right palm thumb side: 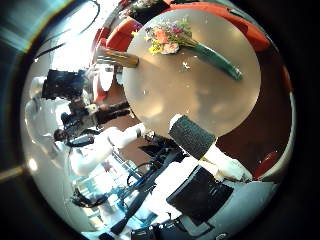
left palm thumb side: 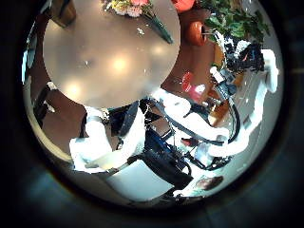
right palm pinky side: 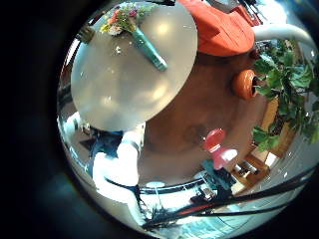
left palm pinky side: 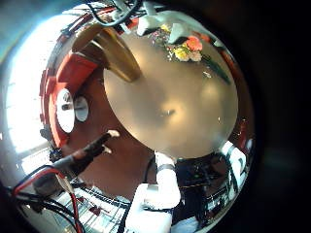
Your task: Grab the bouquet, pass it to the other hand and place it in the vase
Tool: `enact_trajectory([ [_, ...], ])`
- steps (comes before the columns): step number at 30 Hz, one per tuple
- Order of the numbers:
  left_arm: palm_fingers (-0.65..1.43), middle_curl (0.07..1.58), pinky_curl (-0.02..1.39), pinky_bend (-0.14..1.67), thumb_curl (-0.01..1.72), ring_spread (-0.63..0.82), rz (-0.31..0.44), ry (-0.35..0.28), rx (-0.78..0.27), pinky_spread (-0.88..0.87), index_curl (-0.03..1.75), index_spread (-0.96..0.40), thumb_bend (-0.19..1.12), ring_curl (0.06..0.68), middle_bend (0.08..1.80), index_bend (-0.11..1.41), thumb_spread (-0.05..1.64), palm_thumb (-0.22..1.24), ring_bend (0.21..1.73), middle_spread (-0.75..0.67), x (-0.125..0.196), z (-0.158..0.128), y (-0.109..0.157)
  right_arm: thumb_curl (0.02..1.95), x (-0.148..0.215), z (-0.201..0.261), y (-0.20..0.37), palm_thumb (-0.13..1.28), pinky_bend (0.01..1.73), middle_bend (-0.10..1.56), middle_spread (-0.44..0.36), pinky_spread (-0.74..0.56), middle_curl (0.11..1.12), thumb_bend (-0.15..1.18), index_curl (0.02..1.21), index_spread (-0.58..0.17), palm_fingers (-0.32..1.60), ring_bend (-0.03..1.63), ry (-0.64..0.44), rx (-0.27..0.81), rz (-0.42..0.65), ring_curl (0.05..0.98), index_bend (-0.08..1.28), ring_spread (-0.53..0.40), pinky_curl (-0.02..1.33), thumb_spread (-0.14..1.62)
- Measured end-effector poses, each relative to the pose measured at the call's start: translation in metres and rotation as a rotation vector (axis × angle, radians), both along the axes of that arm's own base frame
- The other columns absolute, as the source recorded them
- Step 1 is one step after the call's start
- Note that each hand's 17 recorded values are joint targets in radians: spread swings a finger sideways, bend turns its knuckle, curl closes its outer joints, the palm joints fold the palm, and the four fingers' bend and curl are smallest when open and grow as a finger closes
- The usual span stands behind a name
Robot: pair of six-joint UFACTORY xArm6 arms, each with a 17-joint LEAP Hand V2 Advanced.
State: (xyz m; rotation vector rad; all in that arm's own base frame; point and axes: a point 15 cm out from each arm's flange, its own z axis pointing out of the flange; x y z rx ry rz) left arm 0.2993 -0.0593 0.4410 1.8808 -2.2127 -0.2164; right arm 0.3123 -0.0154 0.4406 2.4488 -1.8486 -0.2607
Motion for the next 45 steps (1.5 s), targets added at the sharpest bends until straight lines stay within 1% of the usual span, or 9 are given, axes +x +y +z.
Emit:
enact_trajectory([
  [8,0.18,0.31,0.24,0.18,0.32,0.54,0.016,-0.008,-0.032,0.5,0.43,-0.04,-0.02,0.212,0.19,0.2,1.1,0.34,0.43,0.35,-0.001,0.005,-0.006,0.34,0.007,-0.013,-0.007,0.5,0.41,0.23,-0.003,0.38,0.37,-0.02,0.31,-0.397,0.35,0.53,0.044,0.01,0.005,0.2,0.18,0.05,0.23,1.2],
  [14,0.18,0.31,0.24,0.18,0.32,0.54,-0.011,-0.005,-0.04,0.5,0.43,-0.04,-0.02,0.211,0.19,0.2,1.1,0.34,0.43,0.35,-0.004,0.006,-0.014,0.34,0.01,-0.021,-0.028,0.5,0.43,0.23,-0.003,0.37,0.37,-0.02,0.31,-0.379,0.4,0.57,0.061,0.03,-0.057,0.21,0.16,0.029,0.23,1.21],
  [16,0.18,0.31,0.24,0.18,0.32,0.54,-0.04,-0.005,-0.036,0.5,0.43,-0.04,-0.02,0.21,0.19,0.2,1.1,0.34,0.43,0.35,-0.005,0.006,-0.02,0.33,0.013,-0.025,-0.037,0.49,0.48,0.23,-0.009,0.28,0.37,-0.02,0.28,-0.348,0.49,0.67,0.072,0.033,-0.082,0.23,0.12,-0.018,0.23,1.2],
  [20,0.18,0.31,0.24,0.18,0.32,0.54,-0.087,-0.021,-0.043,0.5,0.43,-0.04,-0.02,0.209,0.19,0.2,1.1,0.34,0.43,0.35,-0.004,0.01,-0.027,0.34,0.028,-0.032,-0.056,0.47,0.56,0.28,-0.046,0.14,0.39,-0.02,0.26,-0.312,0.56,0.79,0.085,0.038,-0.141,0.269,0.11,-0.099,0.24,1.19],
  [24,0.18,0.31,0.24,0.18,0.32,0.54,-0.152,-0.023,-0.056,0.5,0.43,-0.03,-0.02,0.209,0.18,0.2,1.1,0.34,0.43,0.35,-0.003,0.009,-0.03,0.35,0.048,-0.04,-0.069,0.48,0.65,0.33,-0.073,0.01,0.41,-0.02,0.24,-0.282,0.56,0.88,0.102,0.053,-0.189,0.309,0.13,-0.16,0.25,1.16],
  [28,0.18,0.31,0.24,0.18,0.32,0.53,-0.206,-0.033,-0.075,0.5,0.43,-0.03,-0.02,0.21,0.18,0.2,1.1,0.34,0.44,0.35,-0.004,0.011,-0.029,0.37,0.064,-0.062,-0.061,0.52,0.69,0.39,-0.087,-0.06,0.44,-0.02,0.24,-0.261,0.52,0.94,0.149,0.101,-0.275,0.335,0.14,-0.19,0.25,1.13],
  [33,0.17,0.31,0.24,0.18,0.32,0.53,-0.266,-0.046,-0.09,0.5,0.44,-0.03,-0.02,0.209,0.18,0.2,1.1,0.34,0.44,0.36,-0.006,0.013,-0.026,0.39,0.09,-0.098,-0.059,0.57,0.68,0.46,-0.094,-0.1,0.47,-0.01,0.26,-0.243,0.43,0.95,0.171,0.119,-0.321,0.354,0.17,-0.189,0.24,1.09],
  [38,0.17,0.31,0.25,0.18,0.31,0.53,-0.28,-0.035,-0.097,0.5,0.44,-0.03,-0.02,0.209,0.18,0.2,1.11,0.34,0.44,0.36,-0.008,0.007,-0.021,0.41,0.117,-0.145,-0.053,0.6,0.69,0.44,-0.084,-0.11,0.47,-0.02,0.28,-0.234,0.37,0.93,0.213,0.11,-0.343,0.355,0.18,-0.183,0.22,1.07],
  [45,0.17,0.31,0.24,0.18,0.31,0.53,-0.285,-0.008,-0.102,0.5,0.44,-0.03,-0.02,0.204,0.18,0.2,1.11,0.33,0.44,0.36,-0.016,-0.006,-0.012,0.43,0.13,-0.178,-0.031,0.64,0.75,0.44,-0.078,-0.11,0.48,-0.02,0.3,-0.221,0.33,0.96,0.248,0.091,-0.34,0.371,0.16,-0.178,0.22,1.04],
])
